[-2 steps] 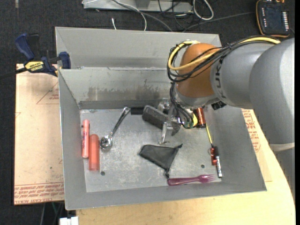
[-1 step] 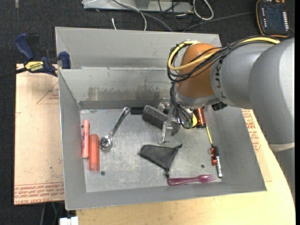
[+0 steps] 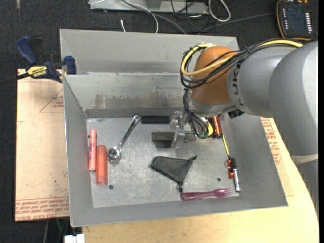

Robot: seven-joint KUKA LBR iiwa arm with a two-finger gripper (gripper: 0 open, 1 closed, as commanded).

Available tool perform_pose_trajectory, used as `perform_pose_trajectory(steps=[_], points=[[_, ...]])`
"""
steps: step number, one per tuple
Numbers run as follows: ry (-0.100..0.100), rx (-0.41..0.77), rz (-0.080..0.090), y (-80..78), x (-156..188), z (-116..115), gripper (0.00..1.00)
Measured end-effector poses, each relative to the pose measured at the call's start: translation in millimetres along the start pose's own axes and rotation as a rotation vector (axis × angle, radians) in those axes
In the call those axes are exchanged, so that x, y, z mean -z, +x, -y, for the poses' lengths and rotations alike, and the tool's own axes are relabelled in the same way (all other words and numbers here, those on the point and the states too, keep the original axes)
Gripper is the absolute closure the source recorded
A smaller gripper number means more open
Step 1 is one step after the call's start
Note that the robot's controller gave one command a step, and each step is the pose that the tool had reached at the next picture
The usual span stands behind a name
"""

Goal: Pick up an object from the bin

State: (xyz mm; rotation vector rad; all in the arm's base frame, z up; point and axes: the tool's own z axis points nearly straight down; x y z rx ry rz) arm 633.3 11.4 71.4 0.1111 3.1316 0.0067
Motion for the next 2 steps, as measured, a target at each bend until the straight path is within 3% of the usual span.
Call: perform_pose_trajectory(steps=[1, 2], points=[[0.0, 0.0, 0.0, 0.0, 0.2, 0.0, 1.0], [0.0, 0.0, -0.005, 1.6, 39.7, -0.3, 1.0]])
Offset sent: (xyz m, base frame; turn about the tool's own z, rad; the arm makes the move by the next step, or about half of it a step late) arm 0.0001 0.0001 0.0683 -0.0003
